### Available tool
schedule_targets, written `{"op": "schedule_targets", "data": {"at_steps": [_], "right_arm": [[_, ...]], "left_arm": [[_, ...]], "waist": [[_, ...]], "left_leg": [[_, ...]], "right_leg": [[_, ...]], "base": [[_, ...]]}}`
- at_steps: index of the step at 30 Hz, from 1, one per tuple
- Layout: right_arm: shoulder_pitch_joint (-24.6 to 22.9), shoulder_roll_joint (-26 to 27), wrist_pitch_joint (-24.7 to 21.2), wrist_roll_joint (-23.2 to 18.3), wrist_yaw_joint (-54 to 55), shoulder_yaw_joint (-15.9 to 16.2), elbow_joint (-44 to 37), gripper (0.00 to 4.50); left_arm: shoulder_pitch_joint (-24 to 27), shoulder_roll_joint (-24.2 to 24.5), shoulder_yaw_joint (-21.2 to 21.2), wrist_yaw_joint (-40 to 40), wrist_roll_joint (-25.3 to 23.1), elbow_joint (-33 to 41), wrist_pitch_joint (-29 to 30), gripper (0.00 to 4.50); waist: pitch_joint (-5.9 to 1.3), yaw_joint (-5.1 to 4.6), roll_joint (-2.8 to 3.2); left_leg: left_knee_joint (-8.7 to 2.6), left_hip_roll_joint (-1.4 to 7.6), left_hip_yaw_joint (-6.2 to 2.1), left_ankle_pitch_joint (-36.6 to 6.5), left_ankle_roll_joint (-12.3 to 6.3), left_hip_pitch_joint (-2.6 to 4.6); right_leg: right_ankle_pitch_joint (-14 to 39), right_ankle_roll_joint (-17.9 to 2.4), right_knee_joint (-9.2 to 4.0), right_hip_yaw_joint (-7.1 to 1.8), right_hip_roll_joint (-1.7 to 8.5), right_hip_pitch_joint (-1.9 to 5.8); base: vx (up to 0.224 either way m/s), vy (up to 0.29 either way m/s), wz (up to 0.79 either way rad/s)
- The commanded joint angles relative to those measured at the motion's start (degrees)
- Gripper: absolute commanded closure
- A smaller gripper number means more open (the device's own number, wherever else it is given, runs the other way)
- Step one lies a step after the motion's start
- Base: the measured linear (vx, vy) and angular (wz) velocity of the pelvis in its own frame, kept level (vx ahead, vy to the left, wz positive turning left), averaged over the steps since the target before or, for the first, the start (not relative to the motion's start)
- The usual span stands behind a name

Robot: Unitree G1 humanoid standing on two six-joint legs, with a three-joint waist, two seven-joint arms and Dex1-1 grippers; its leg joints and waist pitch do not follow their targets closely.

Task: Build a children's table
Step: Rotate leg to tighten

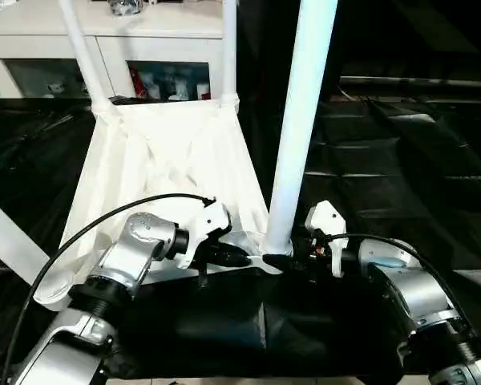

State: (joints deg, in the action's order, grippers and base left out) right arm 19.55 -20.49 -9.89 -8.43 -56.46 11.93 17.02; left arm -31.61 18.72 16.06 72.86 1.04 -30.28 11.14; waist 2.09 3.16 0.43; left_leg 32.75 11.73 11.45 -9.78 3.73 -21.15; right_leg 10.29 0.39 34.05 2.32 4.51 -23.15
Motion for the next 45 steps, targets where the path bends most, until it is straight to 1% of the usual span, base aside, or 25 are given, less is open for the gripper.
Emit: {"op": "schedule_targets", "data": {"at_steps": [1,6,10,11,12,13,14,15,17,18,20,22,23,26,27,28,29,31,32,34,36,39,41,44,45], "right_arm": [[0.98,-0.11,-0.31,-0.65,0.22,0.07,0.54,1.22],[1.09,0.20,-0.23,-0.93,-0.32,-0.22,0.68,1.64],[0.61,1.17,0.04,-0.79,1.35,-0.82,1.02,1.74],[0.45,2.62,0.73,-0.38,4.41,-1.68,2.08,1.75],[0.42,5.65,1.64,0.84,11.46,-3.21,4.77,1.76],[0.42,6.61,1.89,1.31,13.86,-3.57,5.68,1.76],[0.28,8.09,2.25,2.05,17.14,-3.83,6.83,1.76],[0.23,8.44,2.34,2.22,17.89,-3.88,7.09,1.77],[0.35,11.09,2.68,3.30,23.73,-4.51,9.09,1.77],[0.92,14.83,1.87,3.63,31.02,-6.03,11.30,1.77],[1.39,16.83,1.50,3.58,34.43,-6.79,12.24,1.78],[2.18,19.10,2.11,4.26,37.56,-6.97,13.46,1.78],[2.60,19.89,2.60,4.77,38.27,-6.64,13.97,1.78],[3.53,21.14,4.74,6.29,37.94,-4.87,14.85,1.78],[3.56,20.58,6.19,6.92,36.14,-3.74,14.46,1.78],[3.43,19.83,6.97,6.29,34.44,-3.91,13.79,1.78],[3.34,19.41,7.23,5.65,33.49,-4.28,13.37,1.43],[3.17,17.99,7.95,4.15,30.49,-4.87,12.35,1.08],[2.86,15.98,9.06,3.61,26.64,-4.51,11.17,1.08],[2.58,13.69,10.49,3.99,23.22,-3.58,10.18,0.86],[1.51,9.32,9.19,3.01,15.12,-1.95,7.11,0.67],[0.67,6.20,7.82,1.50,9.69,-1.59,4.38,0.67],[0.20,4.27,6.87,0.18,6.46,-1.68,2.56,0.67],[0.04,2.73,6.20,-1.01,3.85,-2.00,1.43,0.67],[0.06,1.17,5.27,-2.06,1.02,-1.69,0.53,0.67]], "left_arm": [[1.18,-0.77,0.09,2.55,3.11,1.21,0.77,4.50],[1.55,-0.49,0.05,2.44,3.04,2.01,1.47,4.50],[1.57,-0.82,-0.22,0.56,2.61,1.59,1.48,4.50],[1.02,-1.68,-0.65,-2.48,1.68,0.09,0.95,4.50],[-0.52,-3.51,-1.31,-8.51,-0.29,-3.47,-0.23,4.50],[-1.08,-4.14,-1.51,-10.60,-0.97,-4.68,-0.54,4.50],[-1.85,-5.13,-1.74,-13.15,-1.61,-6.15,-0.69,4.50],[-2.02,-5.37,-1.79,-13.74,-1.74,-6.45,-0.68,4.50],[-3.18,-7.19,-2.21,-17.44,-2.27,-8.29,-0.26,4.50],[-4.54,-9.45,-2.61,-21.62,-2.78,-10.18,0.16,4.50],[-5.20,-10.58,-2.64,-23.54,-3.09,-10.94,0.33,4.50],[-6.01,-11.98,-2.69,-25.67,-3.38,-12.05,0.10,4.50],[-6.32,-12.50,-2.64,-26.22,-3.51,-12.54,-0.24,4.50],[-7.00,-13.53,-2.42,-26.50,-3.73,-13.71,-1.28,4.50],[-7.10,-13.58,-2.40,-26.22,-3.77,-14.00,-1.76,4.50],[-6.90,-13.14,-2.32,-25.35,-3.70,-13.77,-2.01,4.50],[-6.72,-12.80,-2.24,-24.76,-3.64,-13.51,-2.10,4.50],[-6.19,-11.91,-2.18,-23.33,-3.43,-12.90,-2.60,4.50],[-5.68,-10.99,-2.15,-21.74,-3.22,-12.54,-3.36,4.50],[-5.14,-10.03,-2.04,-20.14,-3.06,-12.15,-4.15,4.50],[-4.00,-8.10,-2.12,-16.82,-2.31,-11.19,-5.82,4.50],[-2.94,-6.41,-2.27,-13.41,-1.25,-9.51,-5.94,4.50],[-2.15,-5.10,-2.29,-10.82,-0.48,-8.04,-5.62,4.50],[-1.30,-3.81,-2.31,-7.69,0.50,-6.16,-4.75,4.50],[0.04,-1.62,-1.55,-2.62,1.65,-3.12,-2.82,4.50]], "waist": [[-2.94,0.01,-0.92],[-2.96,-0.03,-1.00],[-2.99,-0.10,-1.03],[-2.99,-0.20,-0.84],[-2.82,-0.33,-0.96],[-2.74,-0.45,-1.09],[-2.71,-0.70,-1.24],[-2.70,-0.86,-1.16],[-2.65,-1.09,-1.11],[-2.67,-1.24,-1.07],[-2.72,-1.31,-1.10],[-2.70,-1.33,-0.99],[-2.74,-1.39,-0.82],[-2.77,-1.36,-0.80],[-2.79,-1.32,-0.86],[-2.88,-1.24,-0.83],[-2.85,-1.24,-0.88],[-2.94,-1.11,-0.86],[-2.97,-1.07,-1.06],[-3.08,-0.79,-1.04],[-3.06,-0.80,-1.14],[-2.87,-0.68,-1.17],[-2.84,-0.70,-1.14],[-2.76,-0.97,-1.07],[-2.79,-0.88,-1.24]], "left_leg": [[-3.39,1.41,-0.62,-12.99,-2.98,0.58],[-3.42,1.41,-0.65,-12.89,-2.67,0.61],[-3.30,1.31,-0.59,-12.32,-2.88,0.56],[-3.27,1.33,-0.58,-12.36,-2.86,0.51],[-3.35,1.20,-0.57,-13.14,-2.33,0.56],[-3.44,1.07,-0.69,-14.41,-1.22,0.66],[-3.48,0.98,-0.67,-14.72,-0.91,0.53],[-3.56,1.04,-0.83,-15.60,-0.44,0.76],[-3.59,1.04,-0.83,-15.91,-0.45,0.81],[-3.53,0.90,-0.77,-16.54,-0.26,0.92],[-3.79,0.93,-1.07,-16.28,-0.06,0.62],[-3.69,1.00,-0.96,-17.13,-0.35,0.89],[-3.77,0.96,-0.99,-17.01,-0.32,0.75],[-3.76,0.90,-0.97,-17.02,-0.57,0.67],[-3.74,0.90,-0.94,-16.96,-0.73,0.62],[-3.70,0.94,-0.93,-16.43,-1.07,0.60],[-3.69,0.92,-0.91,-16.27,-1.30,0.53],[-3.58,0.95,-0.84,-15.44,-1.89,0.51],[-3.48,0.93,-0.77,-14.90,-2.36,0.37],[-3.33,1.03,-0.77,-13.77,-3.22,0.31],[-3.18,0.92,-0.68,-12.75,-4.27,0.12],[-3.31,1.11,-0.74,-13.35,-4.76,0.13],[-3.35,1.16,-0.74,-14.55,-4.26,0.43],[-3.58,1.28,-0.90,-15.70,-3.61,0.36],[-3.55,1.40,-0.85,-15.94,-3.48,0.60]], "right_leg": [[13.49,-12.08,-4.00,-1.87,2.94,2.40],[13.37,-11.94,-3.95,-1.90,2.92,2.43],[12.26,-12.24,-3.87,-1.89,2.83,2.48],[12.10,-12.41,-3.81,-1.94,2.91,2.36],[13.84,-12.06,-4.16,-1.87,2.86,2.25],[17.26,-11.11,-4.45,-1.77,2.98,2.30],[18.59,-10.54,-4.55,-1.80,2.94,2.29],[20.68,-9.78,-4.77,-1.78,3.03,2.12],[21.36,-9.29,-4.99,-1.84,2.94,1.90],[22.34,-9.07,-5.12,-1.92,2.90,1.67],[22.92,-8.44,-5.10,-1.71,2.98,2.11],[22.72,-8.41,-5.22,-1.84,2.91,1.73],[22.13,-8.55,-5.22,-1.86,2.90,1.80],[20.65,-8.79,-5.17,-1.83,2.86,1.88],[20.16,-8.84,-5.10,-1.86,2.85,1.94],[18.99,-9.13,-4.97,-1.90,2.91,2.09],[18.53,-9.23,-4.93,-1.88,2.85,2.15],[17.03,-9.72,-4.76,-1.90,2.88,2.25],[16.10,-10.05,-4.70,-1.87,2.85,2.38],[14.33,-10.52,-4.51,-1.83,2.97,2.63],[12.90,-10.99,-4.33,-1.79,2.85,2.80],[14.91,-10.79,-4.43,-1.77,2.92,2.74],[17.64,-10.51,-4.73,-1.77,2.94,2.56],[19.69,-9.97,-4.76,-1.77,2.94,2.36],[19.68,-10.27,-4.80,-1.85,2.98,2.18]], "base": [[0.000,0.000,0.00],[0.000,0.000,0.00],[0.000,0.000,0.00],[0.000,0.000,0.00],[0.000,0.000,0.00],[0.000,0.000,0.00],[0.000,0.000,0.00],[0.000,0.000,0.00],[0.000,0.000,0.00],[0.000,0.000,0.00],[0.000,0.000,0.00],[0.000,0.000,0.00],[0.000,0.000,0.00],[0.000,0.000,0.00],[0.000,0.000,0.00],[0.000,0.000,0.00],[0.000,0.000,0.00],[0.000,0.000,0.00],[0.000,0.000,0.00],[0.000,0.000,0.00],[0.000,0.000,0.00],[0.000,0.000,0.00],[0.000,0.000,0.00],[0.000,0.000,0.00],[0.000,0.000,0.00]]}}
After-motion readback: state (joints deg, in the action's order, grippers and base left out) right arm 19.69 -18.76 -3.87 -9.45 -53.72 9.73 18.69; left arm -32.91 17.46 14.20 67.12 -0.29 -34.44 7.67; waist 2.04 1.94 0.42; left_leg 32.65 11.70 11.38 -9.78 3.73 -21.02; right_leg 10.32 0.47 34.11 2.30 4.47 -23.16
